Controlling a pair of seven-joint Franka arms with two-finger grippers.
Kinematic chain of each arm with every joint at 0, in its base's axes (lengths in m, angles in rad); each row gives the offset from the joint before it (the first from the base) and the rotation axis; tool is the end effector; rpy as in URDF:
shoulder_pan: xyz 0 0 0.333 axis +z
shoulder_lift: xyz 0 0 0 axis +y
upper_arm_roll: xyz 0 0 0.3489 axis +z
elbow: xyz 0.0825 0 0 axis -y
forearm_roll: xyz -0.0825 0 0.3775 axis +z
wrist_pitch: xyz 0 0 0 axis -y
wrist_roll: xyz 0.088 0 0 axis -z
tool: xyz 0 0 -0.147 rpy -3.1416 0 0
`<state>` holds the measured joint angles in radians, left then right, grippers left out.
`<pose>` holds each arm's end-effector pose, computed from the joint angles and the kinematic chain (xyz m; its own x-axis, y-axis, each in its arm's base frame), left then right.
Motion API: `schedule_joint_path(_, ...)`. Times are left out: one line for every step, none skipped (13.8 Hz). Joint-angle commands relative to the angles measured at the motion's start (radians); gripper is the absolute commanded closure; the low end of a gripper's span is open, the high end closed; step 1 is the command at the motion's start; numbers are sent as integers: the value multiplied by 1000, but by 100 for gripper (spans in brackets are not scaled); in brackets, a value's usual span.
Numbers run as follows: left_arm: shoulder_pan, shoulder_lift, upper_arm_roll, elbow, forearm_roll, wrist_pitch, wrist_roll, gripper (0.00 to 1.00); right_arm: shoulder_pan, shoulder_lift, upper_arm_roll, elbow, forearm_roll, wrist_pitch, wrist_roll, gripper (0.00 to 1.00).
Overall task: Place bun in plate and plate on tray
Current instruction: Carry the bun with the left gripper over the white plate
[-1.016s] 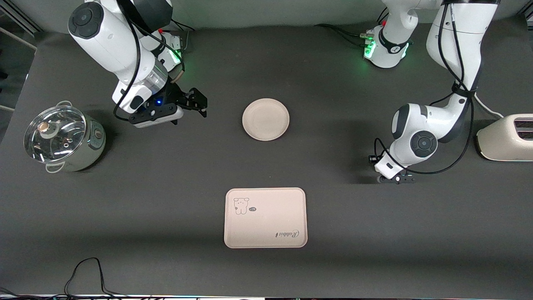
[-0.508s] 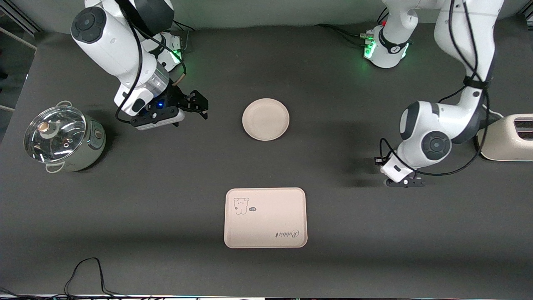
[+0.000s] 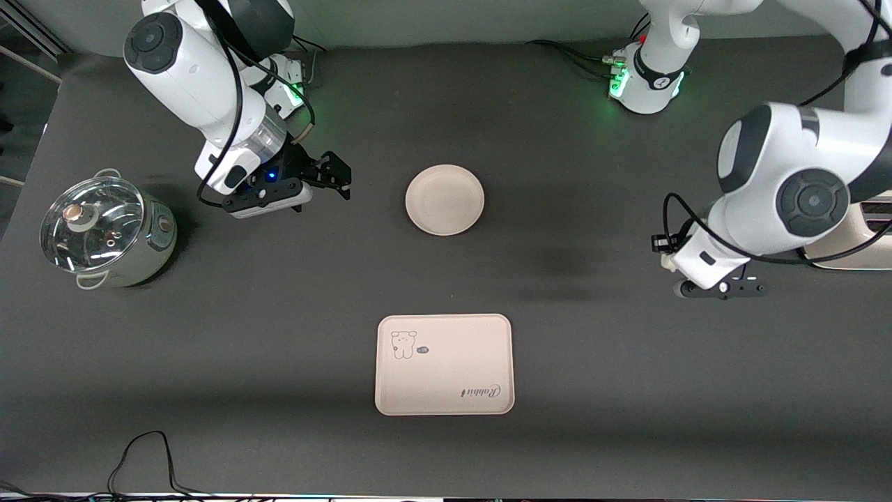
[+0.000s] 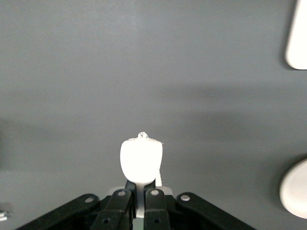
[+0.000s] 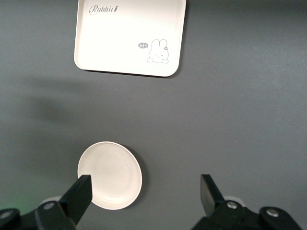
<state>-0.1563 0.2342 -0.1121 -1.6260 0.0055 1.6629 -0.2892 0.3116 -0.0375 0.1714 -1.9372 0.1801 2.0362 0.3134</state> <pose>0.5838 -0.1544 0.4640 0.9810 0.0233 -0.1924 0.0168 -0.9992 -0.0356 0.4887 0.2761 0.5082 0.9931 0.0924 0.0726 0.1049 -0.9752 -0.1951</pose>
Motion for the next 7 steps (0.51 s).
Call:
schedule_joint_path(-16, 23, -127, 77, -2, -38, -208, 100, 14, 31, -9, 4, 19, -10, 6, 0)
schedule_joint_path(-16, 34, -188, 84, -1, -19, -299, 100, 15, 53, -4, 4, 21, -10, 6, 0)
schedule_joint_path(-17, 51, -240, 86, 1, 20, -377, 100, 15, 65, -4, 4, 21, -11, 7, 0)
schedule_joint_path(-29, 74, -289, 86, -1, 62, -460, 100, 14, 70, -6, 1, 22, -14, 6, 0)
schedule_joint_path(-52, 101, -325, 86, 5, 118, -555, 100, 14, 73, -10, -2, 22, -39, 6, 0)
schedule_joint_path(-96, 128, -336, 83, 13, 171, -637, 100, 9, 79, -15, -5, 27, -66, 6, 0)
schedule_joint_path(-142, 157, -336, 83, 19, 216, -698, 100, 1, 76, -19, -23, 42, -79, 3, 0)
